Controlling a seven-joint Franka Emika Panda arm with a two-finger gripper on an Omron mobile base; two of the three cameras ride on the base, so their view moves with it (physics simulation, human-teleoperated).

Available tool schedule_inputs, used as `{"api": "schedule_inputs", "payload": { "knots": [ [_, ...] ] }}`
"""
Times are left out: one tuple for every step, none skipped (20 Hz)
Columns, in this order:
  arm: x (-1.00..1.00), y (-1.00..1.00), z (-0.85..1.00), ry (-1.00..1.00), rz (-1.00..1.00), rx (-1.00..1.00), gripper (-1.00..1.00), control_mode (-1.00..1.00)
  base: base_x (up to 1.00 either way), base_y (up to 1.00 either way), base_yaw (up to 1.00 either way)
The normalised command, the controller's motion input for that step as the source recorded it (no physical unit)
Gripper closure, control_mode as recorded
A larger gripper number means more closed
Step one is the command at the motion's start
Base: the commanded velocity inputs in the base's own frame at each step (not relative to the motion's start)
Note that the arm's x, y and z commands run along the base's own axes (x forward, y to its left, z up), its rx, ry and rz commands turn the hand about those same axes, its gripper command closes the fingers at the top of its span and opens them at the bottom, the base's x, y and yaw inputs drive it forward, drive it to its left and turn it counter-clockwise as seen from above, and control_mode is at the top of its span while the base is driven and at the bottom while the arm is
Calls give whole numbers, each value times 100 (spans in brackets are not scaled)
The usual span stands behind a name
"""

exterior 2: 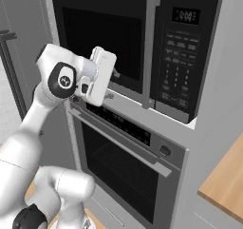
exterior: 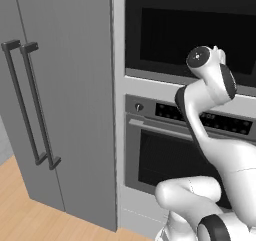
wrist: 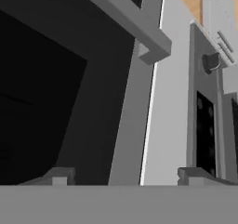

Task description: Pick the squash from the sink and place it in the bowl. Then pick the bowl and place it in the microwave. Then close the microwave door and press the start button.

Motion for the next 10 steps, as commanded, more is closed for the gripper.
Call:
{"api": "schedule_inputs", "payload": {
  "knots": [
    [77,-23,8,-6,8,1,-100,-100,0,0,0],
    [82,-27,0,-6,7,2,-100,-100,0,0,0],
    [90,-31,0,-4,7,2,-100,-100,0,0,0],
    [96,-28,0,-2,7,3,-100,-100,0,0,0],
    [66,-17,-11,-1,8,4,-100,-100,0,0,0],
    [14,-10,-16,-12,10,6,-100,-100,0,0,0],
    [0,-10,-6,-21,10,2,-100,-100,0,0,0],
    [-8,0,-6,-22,10,2,-100,-100,0,0,0],
    [-45,0,0,-22,10,0,-100,-100,0,0,0],
    [-56,0,0,-17,10,0,-100,-100,0,0,0]
  ]
}}
